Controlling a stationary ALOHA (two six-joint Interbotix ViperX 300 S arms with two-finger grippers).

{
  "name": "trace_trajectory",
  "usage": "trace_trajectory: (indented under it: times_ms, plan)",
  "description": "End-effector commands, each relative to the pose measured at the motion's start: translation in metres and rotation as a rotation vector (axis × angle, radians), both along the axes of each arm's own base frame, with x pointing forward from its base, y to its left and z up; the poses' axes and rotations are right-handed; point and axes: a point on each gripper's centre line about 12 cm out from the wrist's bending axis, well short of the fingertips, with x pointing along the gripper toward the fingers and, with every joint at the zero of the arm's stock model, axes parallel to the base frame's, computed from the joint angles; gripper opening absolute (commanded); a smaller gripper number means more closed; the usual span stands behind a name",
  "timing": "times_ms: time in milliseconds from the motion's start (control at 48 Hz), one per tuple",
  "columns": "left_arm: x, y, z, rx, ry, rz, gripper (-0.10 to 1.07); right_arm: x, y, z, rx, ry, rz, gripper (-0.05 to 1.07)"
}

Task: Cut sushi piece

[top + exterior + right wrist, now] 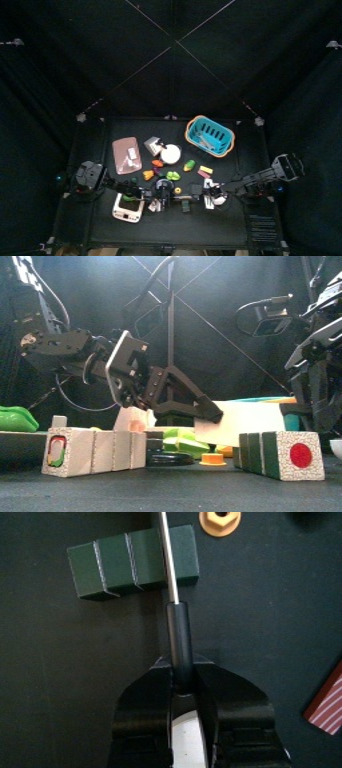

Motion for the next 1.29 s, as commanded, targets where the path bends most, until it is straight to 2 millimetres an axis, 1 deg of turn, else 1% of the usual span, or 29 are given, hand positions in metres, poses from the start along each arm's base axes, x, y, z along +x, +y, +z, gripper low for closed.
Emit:
trace_trajectory:
  times_ms: [0,83,146,292,417,562,750,979,1083,1271]
  plan:
    - [0.008,0.002,0.002,-0.011,-0.007,0.02,0.39,0.006,-0.001,-0.001,0.017,-0.024,-0.01,0.43]
    - [0.008,0.003,-0.006,-0.019,0.024,0.032,0.39,0.008,0.001,-0.006,0.022,-0.025,-0.007,0.43]
    - [0.008,0.003,-0.008,-0.02,0.034,0.036,0.39,0.011,0.002,-0.01,0.025,-0.024,-0.006,0.43]
    - [0.008,0.005,-0.007,-0.026,0.042,0.045,0.39,0.012,0.002,-0.014,0.021,-0.011,-0.005,0.43]
    - [0.009,0.009,-0.008,-0.026,0.051,0.052,0.39,0.011,0.001,-0.014,0.019,-0.011,-0.004,0.43]
    - [0.01,0.015,-0.007,-0.027,0.055,0.065,0.39,0.011,-0.001,-0.012,0.011,-0.018,0.0,0.43]
    - [0.011,0.028,-0.005,-0.026,0.052,0.093,0.39,0.014,-0.013,-0.006,-0.015,-0.028,-0.015,0.43]
    - [0.013,0.046,0.001,-0.029,0.039,0.133,0.39,0.012,-0.026,-0.001,-0.045,-0.018,-0.04,0.43]
    - [0.013,0.05,0.003,-0.026,0.034,0.136,0.39,0.012,-0.029,0.003,-0.053,-0.027,-0.042,0.43]
    - [0.014,0.049,0.008,-0.022,0.022,0.125,0.39,0.013,-0.028,0.007,-0.05,-0.039,-0.044,0.43]
